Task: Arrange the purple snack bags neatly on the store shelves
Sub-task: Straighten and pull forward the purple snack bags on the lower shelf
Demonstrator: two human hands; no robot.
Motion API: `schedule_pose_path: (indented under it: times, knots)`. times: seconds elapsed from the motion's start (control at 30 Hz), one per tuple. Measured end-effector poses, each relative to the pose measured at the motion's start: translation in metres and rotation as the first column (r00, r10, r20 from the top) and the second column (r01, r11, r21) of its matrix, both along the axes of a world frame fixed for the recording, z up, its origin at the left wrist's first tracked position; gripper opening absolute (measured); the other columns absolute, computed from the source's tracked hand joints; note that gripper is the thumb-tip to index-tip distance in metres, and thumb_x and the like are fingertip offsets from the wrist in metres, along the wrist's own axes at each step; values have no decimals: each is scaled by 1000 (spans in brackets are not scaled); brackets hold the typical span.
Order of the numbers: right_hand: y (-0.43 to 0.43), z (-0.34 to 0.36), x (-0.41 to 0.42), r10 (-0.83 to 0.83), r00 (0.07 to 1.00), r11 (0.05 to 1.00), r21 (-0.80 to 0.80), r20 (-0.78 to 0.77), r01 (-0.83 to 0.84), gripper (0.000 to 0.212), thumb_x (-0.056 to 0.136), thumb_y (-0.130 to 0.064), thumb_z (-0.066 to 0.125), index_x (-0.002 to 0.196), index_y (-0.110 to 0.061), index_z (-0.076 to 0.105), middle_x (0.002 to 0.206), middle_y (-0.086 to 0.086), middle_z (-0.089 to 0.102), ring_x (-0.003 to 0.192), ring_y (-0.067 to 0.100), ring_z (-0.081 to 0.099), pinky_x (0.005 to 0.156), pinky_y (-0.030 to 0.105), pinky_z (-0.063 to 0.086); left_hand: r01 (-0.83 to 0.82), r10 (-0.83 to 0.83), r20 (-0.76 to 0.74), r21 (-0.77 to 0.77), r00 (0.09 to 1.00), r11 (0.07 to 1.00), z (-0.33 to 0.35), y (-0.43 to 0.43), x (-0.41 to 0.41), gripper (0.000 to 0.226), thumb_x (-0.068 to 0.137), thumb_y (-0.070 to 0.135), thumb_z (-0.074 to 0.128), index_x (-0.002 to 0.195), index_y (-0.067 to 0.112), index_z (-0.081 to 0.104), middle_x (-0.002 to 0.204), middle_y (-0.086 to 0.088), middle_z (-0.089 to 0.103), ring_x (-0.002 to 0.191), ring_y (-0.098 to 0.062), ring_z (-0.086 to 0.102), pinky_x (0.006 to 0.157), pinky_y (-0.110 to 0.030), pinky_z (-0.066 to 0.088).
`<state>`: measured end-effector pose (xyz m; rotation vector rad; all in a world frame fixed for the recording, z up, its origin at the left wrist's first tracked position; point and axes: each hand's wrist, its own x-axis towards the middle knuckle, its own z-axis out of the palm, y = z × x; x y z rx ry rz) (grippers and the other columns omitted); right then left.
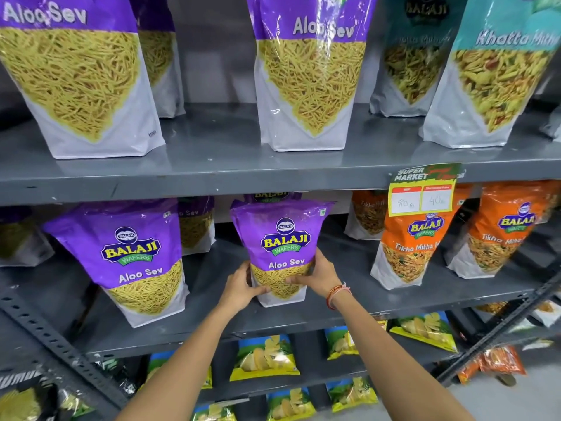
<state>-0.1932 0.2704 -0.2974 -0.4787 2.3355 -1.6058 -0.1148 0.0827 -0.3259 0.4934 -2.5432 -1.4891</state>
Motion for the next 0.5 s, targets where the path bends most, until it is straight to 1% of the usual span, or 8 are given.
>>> schedule_pose_path:
  times: [0.1, 0.23, 0.4, 0.43, 0.5]
  knots:
    - [0, -5, 2, -29, 1000, 1000, -1, -8, 29, 74, 59, -18, 87, 119, -17, 44, 114, 0, 60, 102, 12, 55, 85, 28, 49, 28, -28, 7, 2, 1000, 1000, 1, 0, -2, 73, 62, 18, 85, 123, 9, 48, 126, -14, 62, 114, -30, 60, 97, -49, 49]
    - [1, -8, 4, -44, 999, 999, -1, -21, 44, 76, 58, -21, 88, 119, -16, 44, 110, -4, 59, 100, 10, 54, 83, 25, 48, 51, -51, 20, -4, 998, 999, 2, 1, -3, 73, 64, 17, 84, 126, 10, 45, 128, -13, 61, 116, -29, 58, 100, -47, 47]
    - [1, -7, 1, -45, 999, 999, -2, -8, 45, 74, 59, -20, 87, 118, -19, 42, 109, -6, 57, 100, 10, 54, 80, 23, 48, 66, -66, 29, 0, 997, 998, 3, 2, -6, 72, 66, 17, 83, 126, 11, 45, 129, -12, 60, 117, -28, 57, 100, -47, 46]
    - [1, -8, 1, -48, 999, 999, -7, 0, 48, 74, 59, -20, 87, 118, -20, 42, 108, -7, 57, 100, 10, 54, 79, 21, 48, 67, -66, 29, -3, 997, 998, 3, 2, -6, 72, 66, 17, 83, 126, 12, 44, 129, -12, 60, 117, -28, 57, 100, -47, 47]
    - [3, -13, 6, -64, 998, 997, -39, 8, 64, 73, 59, -20, 87, 115, -24, 42, 105, -11, 58, 99, 9, 55, 72, 10, 48, 56, -56, 18, -14, 998, 998, 1, 3, -3, 75, 67, 18, 82, 130, 13, 41, 131, -11, 59, 119, -28, 56, 100, -44, 46]
